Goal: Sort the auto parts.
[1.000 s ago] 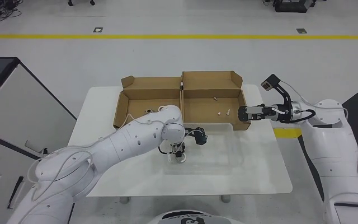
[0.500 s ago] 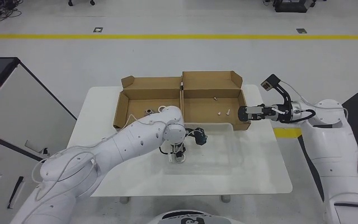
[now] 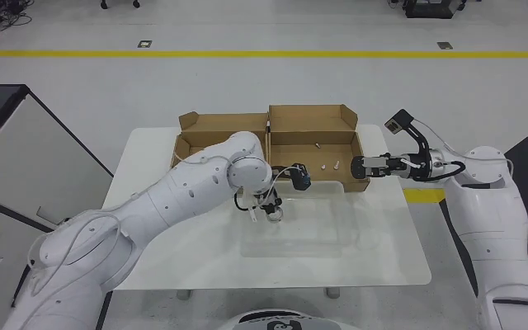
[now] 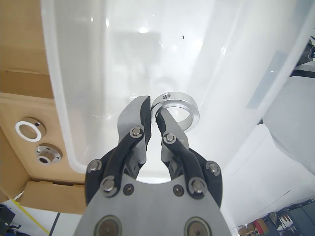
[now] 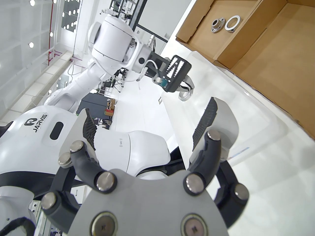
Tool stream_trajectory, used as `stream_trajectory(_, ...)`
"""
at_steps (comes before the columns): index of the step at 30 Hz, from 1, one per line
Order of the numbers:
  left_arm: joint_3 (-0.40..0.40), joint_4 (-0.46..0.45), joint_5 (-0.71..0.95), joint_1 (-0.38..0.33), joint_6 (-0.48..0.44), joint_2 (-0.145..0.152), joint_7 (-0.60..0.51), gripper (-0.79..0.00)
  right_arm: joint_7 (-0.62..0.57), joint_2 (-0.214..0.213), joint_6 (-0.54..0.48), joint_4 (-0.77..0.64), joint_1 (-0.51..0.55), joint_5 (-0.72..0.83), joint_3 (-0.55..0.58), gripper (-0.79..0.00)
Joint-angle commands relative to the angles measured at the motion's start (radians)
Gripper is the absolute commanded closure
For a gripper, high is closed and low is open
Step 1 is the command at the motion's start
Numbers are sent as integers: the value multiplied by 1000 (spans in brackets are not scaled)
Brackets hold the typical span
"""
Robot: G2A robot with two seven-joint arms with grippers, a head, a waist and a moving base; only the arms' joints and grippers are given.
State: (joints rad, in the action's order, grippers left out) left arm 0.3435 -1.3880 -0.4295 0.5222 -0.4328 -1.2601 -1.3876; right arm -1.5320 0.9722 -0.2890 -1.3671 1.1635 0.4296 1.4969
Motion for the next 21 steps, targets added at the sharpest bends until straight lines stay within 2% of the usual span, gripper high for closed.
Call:
stream_trajectory(1, 28, -50, 1, 7, 14, 20, -13, 0, 0, 0, 0, 0, 0, 1, 0, -785)
stream_trajectory(5, 76, -133, 1, 30, 28, 52, -26, 0, 0, 0, 0, 0, 0, 1, 0, -785)
stream_trajectory(16, 78, -131, 1, 34, 31, 52, -17, 0, 0, 0, 0, 0, 0, 1, 0, -785)
stream_trajectory(21, 158, -110, 74, 61, 32, 71, 81, 0, 0, 0, 0, 0, 0, 1, 0, -785)
